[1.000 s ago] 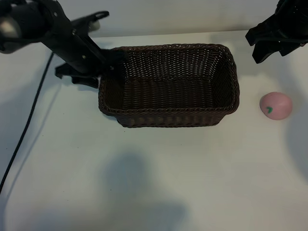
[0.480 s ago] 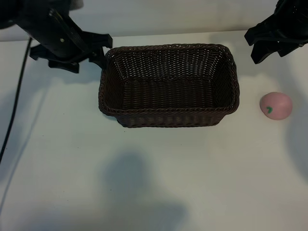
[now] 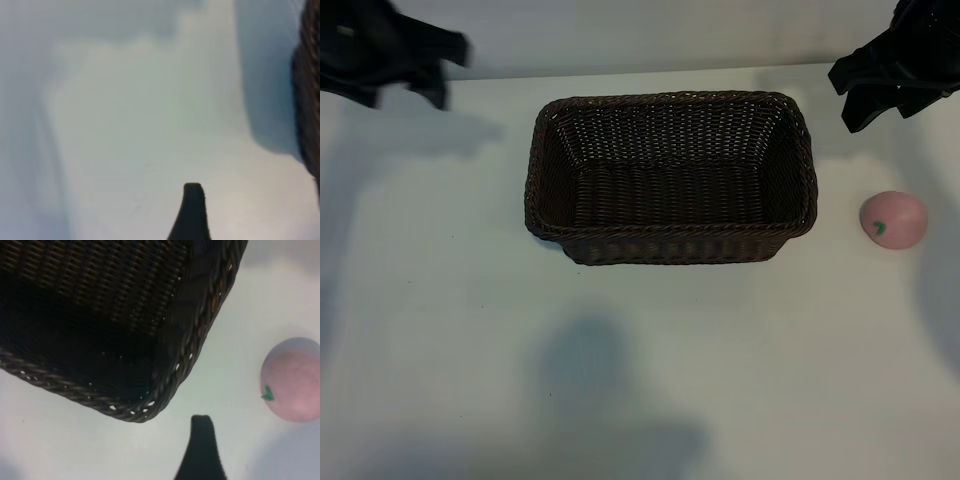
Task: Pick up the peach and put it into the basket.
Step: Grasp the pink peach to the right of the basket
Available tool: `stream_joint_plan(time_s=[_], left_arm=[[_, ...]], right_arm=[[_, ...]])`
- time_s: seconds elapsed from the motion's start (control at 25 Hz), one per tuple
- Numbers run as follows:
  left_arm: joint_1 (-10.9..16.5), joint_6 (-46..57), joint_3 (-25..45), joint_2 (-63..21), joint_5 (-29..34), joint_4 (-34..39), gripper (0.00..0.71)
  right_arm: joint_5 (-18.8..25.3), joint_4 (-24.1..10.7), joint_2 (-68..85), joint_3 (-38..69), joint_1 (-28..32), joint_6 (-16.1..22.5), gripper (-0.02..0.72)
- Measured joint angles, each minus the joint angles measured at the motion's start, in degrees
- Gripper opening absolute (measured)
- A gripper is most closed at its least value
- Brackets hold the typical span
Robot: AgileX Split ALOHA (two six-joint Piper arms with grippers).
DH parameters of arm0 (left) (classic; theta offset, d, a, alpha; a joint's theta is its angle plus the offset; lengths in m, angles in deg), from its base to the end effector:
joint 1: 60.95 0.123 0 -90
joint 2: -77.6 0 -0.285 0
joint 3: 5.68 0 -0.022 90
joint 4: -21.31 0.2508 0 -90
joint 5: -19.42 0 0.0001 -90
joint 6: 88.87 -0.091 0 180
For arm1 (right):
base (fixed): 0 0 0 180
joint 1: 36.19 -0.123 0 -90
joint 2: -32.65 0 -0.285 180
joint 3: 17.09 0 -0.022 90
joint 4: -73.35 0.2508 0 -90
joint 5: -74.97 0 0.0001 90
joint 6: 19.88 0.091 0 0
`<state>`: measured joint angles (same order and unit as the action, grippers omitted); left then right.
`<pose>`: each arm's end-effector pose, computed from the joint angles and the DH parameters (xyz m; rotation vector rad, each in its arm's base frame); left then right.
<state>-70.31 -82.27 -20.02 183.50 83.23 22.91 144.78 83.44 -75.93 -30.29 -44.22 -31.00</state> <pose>0.3627 -0.0575 0.3295 0.0746 2.7107 -0.0449 0.3602 0.0659 0.3048 -0.4215 2.8385 0.2389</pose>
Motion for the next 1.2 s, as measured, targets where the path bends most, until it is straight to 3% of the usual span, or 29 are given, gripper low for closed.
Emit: stream_joint_plan(time_s=[0.32, 0.48, 0.76, 0.88, 1.04, 1.2], left_arm=[[16.74, -7.83, 0.0, -8.38, 3.16, -3.9, 0.605], [21.79, -12.63, 0.0, -13.31, 3.32, -11.45, 0.6], [22.63, -16.27, -0.04, -27.93, 3.3, -15.66, 0.598], [20.9, -16.75, 1.32, -35.95, 3.27, -14.89, 0.596], [16.02, -17.23, 11.53, -51.89, 3.18, -11.67, 0.597], [14.99, -13.95, 25.97, -66.97, 2.85, -2.79, 0.597]], right_arm=[[0.0, -0.06, 0.0, 0.0, 0.0, 0.0, 0.55], [0.0, -0.06, 0.0, 0.0, 0.0, 0.0, 0.55], [0.0, -0.06, 0.0, 0.0, 0.0, 0.0, 0.55], [0.0, -0.06, 0.0, 0.0, 0.0, 0.0, 0.55], [0.01, -0.06, 0.0, 0.0, 0.0, 0.0, 0.549], [0.01, -0.06, 0.0, 0.0, 0.0, 0.0, 0.549]])
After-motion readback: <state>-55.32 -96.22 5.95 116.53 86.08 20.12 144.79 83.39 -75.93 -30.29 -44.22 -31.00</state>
